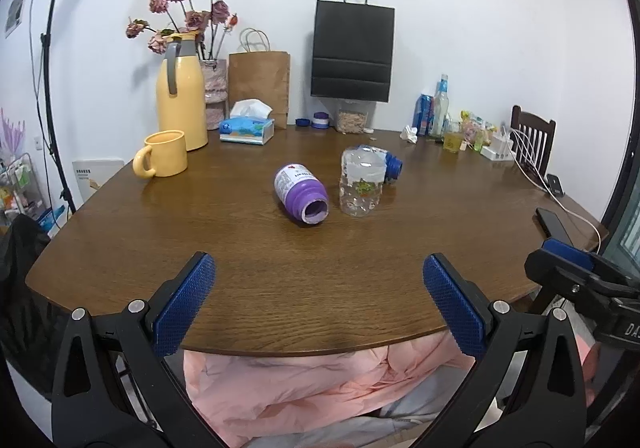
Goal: Flip cup upright
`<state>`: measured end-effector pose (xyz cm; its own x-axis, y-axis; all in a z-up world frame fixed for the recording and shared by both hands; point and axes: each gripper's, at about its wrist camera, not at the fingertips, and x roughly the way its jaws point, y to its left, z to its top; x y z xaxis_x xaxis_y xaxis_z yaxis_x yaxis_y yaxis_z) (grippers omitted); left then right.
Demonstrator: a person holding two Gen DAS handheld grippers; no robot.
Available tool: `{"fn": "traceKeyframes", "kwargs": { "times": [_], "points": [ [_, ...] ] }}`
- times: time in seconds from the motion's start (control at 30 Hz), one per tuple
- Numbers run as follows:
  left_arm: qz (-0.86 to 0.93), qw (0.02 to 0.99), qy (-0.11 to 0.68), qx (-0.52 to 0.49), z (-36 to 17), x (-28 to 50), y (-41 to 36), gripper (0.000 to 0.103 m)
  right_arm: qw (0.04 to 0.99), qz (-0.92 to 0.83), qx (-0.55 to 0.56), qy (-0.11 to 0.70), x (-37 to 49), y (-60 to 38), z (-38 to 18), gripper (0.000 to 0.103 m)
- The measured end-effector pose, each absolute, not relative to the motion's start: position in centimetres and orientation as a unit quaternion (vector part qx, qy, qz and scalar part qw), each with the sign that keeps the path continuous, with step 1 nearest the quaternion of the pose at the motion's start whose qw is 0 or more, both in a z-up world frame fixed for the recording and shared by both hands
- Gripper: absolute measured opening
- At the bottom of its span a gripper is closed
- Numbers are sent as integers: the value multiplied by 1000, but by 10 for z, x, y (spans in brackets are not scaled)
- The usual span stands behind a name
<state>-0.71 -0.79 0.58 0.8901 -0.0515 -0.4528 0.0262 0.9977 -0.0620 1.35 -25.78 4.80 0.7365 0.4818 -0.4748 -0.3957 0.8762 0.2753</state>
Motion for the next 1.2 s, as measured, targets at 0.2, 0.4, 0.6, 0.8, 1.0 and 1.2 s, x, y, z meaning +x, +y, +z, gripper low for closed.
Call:
{"fn": "traceKeyframes", "kwargs": {
  "times": [0.2,0.4,0.6,0.8,1.0,1.2],
  "points": [
    [-31,972,233,-24,6,-6,-9,103,939,218,49,262,1,-252,51,103],
    [-44,970,236,-41,4,6,1,103,947,244,66,197,4,-263,67,103],
    [-26,973,227,-21,4,15,3,103,971,180,6,158,16,-257,76,103],
    [-11,974,227,7,0,40,3,103,955,207,8,213,62,-242,64,103],
    [-8,968,251,1,-9,72,18,103,952,225,2,208,92,-221,54,103],
    [-6,963,268,-11,-13,110,32,103,944,240,-11,226,130,-197,43,103]
  ]
}}
